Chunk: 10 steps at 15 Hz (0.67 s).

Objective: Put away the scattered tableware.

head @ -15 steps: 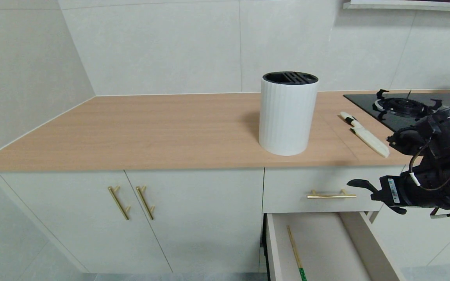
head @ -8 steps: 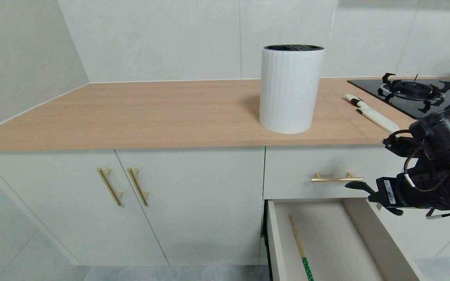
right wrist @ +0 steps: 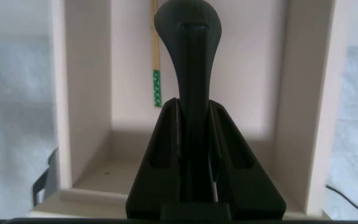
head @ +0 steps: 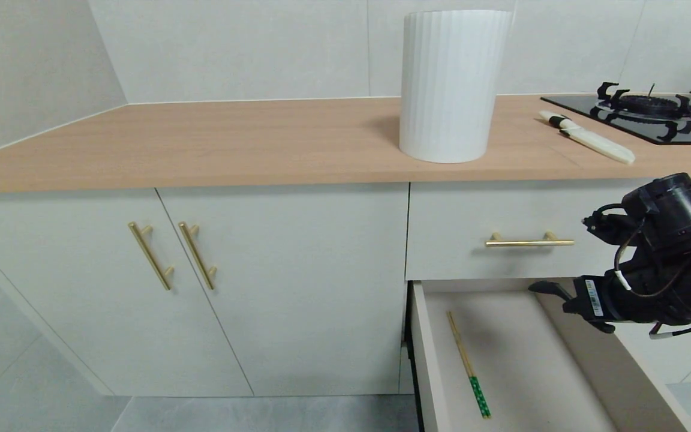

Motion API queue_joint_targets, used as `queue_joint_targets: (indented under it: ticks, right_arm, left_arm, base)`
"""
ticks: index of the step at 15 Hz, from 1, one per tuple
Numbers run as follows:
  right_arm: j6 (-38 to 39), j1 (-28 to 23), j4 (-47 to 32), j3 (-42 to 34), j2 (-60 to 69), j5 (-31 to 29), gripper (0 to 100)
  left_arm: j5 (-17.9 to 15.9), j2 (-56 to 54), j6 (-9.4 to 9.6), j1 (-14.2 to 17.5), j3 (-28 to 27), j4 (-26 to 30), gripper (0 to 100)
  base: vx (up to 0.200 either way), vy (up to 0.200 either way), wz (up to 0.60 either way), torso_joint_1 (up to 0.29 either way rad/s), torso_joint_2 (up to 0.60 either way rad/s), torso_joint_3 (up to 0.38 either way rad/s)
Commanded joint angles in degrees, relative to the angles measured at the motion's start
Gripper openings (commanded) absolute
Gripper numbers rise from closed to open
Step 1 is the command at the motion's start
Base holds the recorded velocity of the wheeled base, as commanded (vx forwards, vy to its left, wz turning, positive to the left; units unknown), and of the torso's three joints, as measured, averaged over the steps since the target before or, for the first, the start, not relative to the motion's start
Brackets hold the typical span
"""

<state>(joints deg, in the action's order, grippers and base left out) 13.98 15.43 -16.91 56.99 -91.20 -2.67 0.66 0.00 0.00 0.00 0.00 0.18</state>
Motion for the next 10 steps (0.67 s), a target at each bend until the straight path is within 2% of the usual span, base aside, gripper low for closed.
queue_joint_targets:
  ticks: [1,8,10]
  right_arm:
    - [0.0,0.0,-0.1,-0.2,-0.3,0.0,0]
    - [-0.2,0.0,0.1,-0.4,-1.2,0.0,0]
    - [-0.2,0.4,2.7,-0.9,-3.5,0.0,0]
  left_arm:
    - [0.0,0.1,0.00,0.0,0.0,0.0,100]
    - [0.0,0.1,0.00,0.0,0.0,0.0,100]
    - [0.0,0.1,0.00,0.0,0.0,0.0,100]
  base:
    - [0.000,0.000,0.00,-0.032,0.18,0.129]
    - [0.000,0.000,0.00,-0.005,0.01,0.007]
    - [0.000,0.000,0.00,0.000,0.00,0.000]
